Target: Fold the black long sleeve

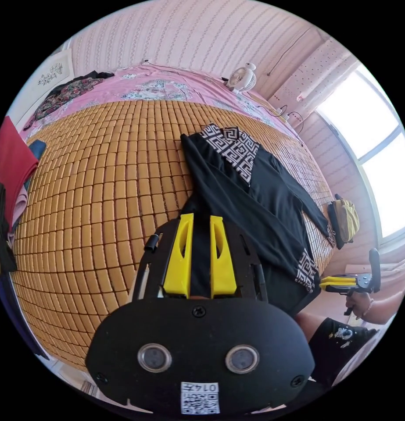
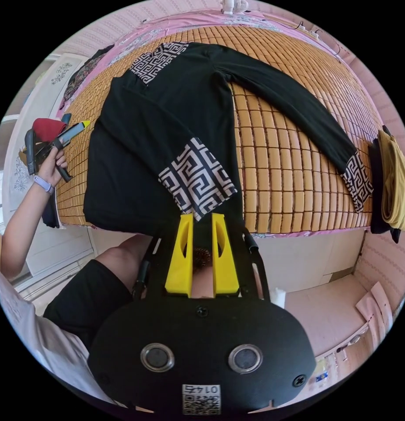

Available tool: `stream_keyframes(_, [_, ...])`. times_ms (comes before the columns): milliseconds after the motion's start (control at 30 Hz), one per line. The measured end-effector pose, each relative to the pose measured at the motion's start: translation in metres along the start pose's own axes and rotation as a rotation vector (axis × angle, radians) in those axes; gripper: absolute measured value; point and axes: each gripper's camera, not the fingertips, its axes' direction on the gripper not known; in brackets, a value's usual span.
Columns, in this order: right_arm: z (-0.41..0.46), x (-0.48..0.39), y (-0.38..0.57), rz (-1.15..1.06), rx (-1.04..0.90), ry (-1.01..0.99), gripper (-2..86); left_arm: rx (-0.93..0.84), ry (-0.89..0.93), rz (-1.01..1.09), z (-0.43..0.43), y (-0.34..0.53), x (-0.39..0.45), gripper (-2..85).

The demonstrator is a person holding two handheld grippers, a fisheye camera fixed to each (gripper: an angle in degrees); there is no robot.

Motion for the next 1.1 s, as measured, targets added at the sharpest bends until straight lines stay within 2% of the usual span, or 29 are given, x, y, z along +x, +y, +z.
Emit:
stream_keyframes(133, [-0.006,0.0,-0.011,-0.019,0.02,0.013,6.9,-0.041,-0.058,0.055,0.032,-0.027,0.005,5.3])
stream_keyframes(200, [-0.007,-0.001,-0.016,-0.027,0.021,0.015,6.7,-0.155,-0.122,0.052,0.061,-0.038,0.004,0.4])
stream_keyframes(333, [-0.01,0.006,-0.018,-0.002,0.035,0.026,6.1,-0.083,-0.093,-0.062,0.057,-0.045,-0.014,-0.6])
stream_keyframes(500, [-0.017,0.035,-0.013,0.089,0.104,-0.029,4.5,-0.057,0.094,-0.309,0.07,-0.043,-0.057,2.9])
stream_keyframes(633, [-0.027,0.071,-0.006,0.177,0.188,0.042,5.0,0.008,0.091,-0.37,0.053,-0.045,-0.063,4.9])
stream_keyframes(700, [-0.031,0.092,-0.005,0.238,0.228,0.108,5.8,0.058,0.008,-0.256,0.031,-0.054,-0.044,5.0])
stream_keyframes(800, [-0.036,0.135,-0.001,0.395,0.301,0.14,6.4,0.073,-0.012,-0.052,0.022,-0.075,-0.004,7.2])
stream_keyframes(900, [-0.042,0.177,0.012,0.571,0.391,0.152,8.2,0.081,0.144,0.175,0.039,-0.098,0.048,9.6])
stream_keyframes(967, [-0.042,0.206,0.027,0.685,0.472,0.137,12.3,0.022,0.223,0.289,0.061,-0.111,0.081,9.6])
stream_keyframes(1033, [-0.038,0.224,0.038,0.727,0.52,0.079,14.6,-0.019,0.253,0.376,0.085,-0.121,0.117,9.2])
stream_keyframes(1100, [-0.034,0.236,0.045,0.773,0.529,0.111,15.4,-0.021,0.338,0.515,0.113,-0.13,0.168,9.7])
